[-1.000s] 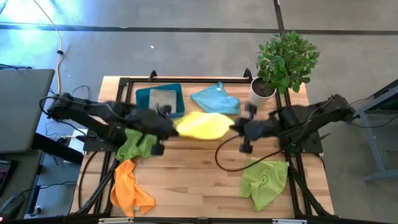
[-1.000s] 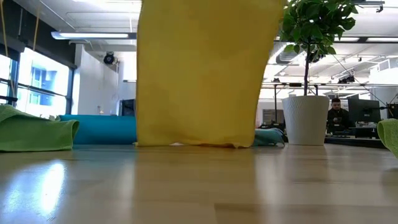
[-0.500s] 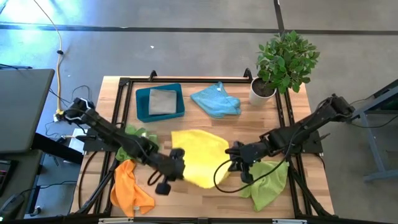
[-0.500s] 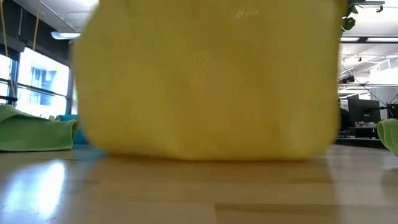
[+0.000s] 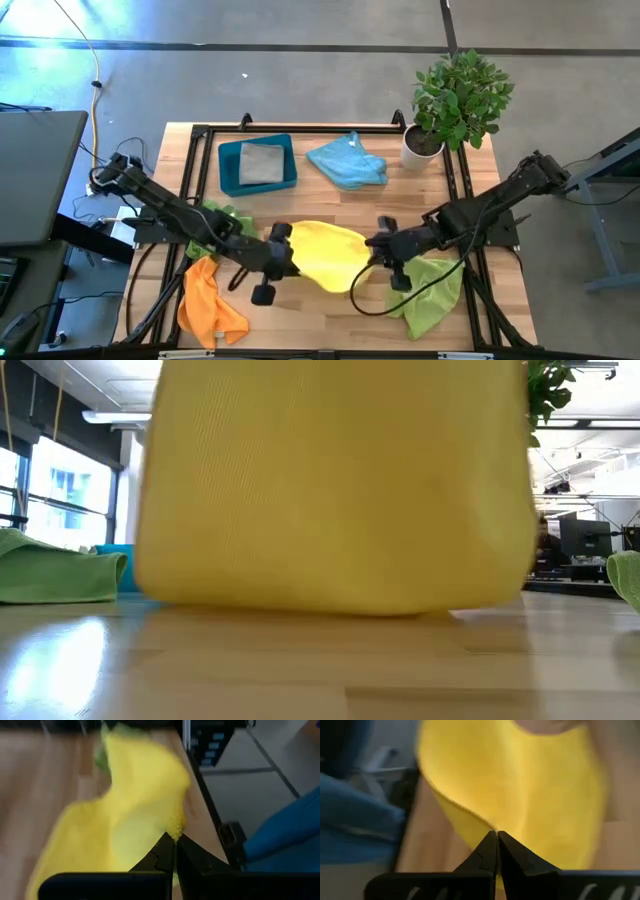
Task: Fold microfiber towels
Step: Fold the yellow microfiber cloth
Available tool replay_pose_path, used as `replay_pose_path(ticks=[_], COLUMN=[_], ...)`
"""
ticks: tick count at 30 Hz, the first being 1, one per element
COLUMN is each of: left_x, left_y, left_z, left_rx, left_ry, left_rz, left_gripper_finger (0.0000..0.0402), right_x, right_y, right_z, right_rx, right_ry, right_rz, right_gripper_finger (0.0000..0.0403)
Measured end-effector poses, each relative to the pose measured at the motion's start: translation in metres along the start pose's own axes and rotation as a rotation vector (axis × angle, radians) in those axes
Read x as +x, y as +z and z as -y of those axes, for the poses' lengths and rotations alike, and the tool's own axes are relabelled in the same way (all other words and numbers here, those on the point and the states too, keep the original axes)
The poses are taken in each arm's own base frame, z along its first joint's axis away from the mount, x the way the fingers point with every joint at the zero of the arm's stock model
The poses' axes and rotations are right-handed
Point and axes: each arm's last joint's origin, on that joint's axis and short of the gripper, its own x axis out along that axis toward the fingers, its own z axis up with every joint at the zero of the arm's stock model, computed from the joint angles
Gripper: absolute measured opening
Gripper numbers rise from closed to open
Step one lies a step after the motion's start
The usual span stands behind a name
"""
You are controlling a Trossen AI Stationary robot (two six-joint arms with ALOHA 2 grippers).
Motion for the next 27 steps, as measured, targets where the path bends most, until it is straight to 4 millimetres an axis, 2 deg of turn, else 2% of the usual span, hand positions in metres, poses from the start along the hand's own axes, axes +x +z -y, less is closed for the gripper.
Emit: replay_pose_path(ticks=[7,14,19,27], left_x=[-0.052,-0.090,-0.100,-0.103], left_y=[0.041,0.078,0.088,0.091], left_z=[-0.018,-0.038,-0.058,-0.097], left_rx=[0.140,0.267,0.312,0.392], left_ry=[0.167,0.285,0.358,0.521], left_rz=[0.093,0.158,0.158,0.087], left_gripper_finger=[0.0000,0.0000,0.0000,0.0001], right_x=[-0.056,-0.099,-0.113,-0.116], right_y=[0.033,0.054,0.063,0.070], right_z=[0.005,0.012,0.027,0.064], right_rx=[-0.148,-0.252,-0.303,-0.392], right_ry=[-0.285,-0.436,-0.544,-0.731], right_rz=[0.050,0.089,0.087,-0.013], right_gripper_finger=[0.0000,0.0000,0.0000,0.0000])
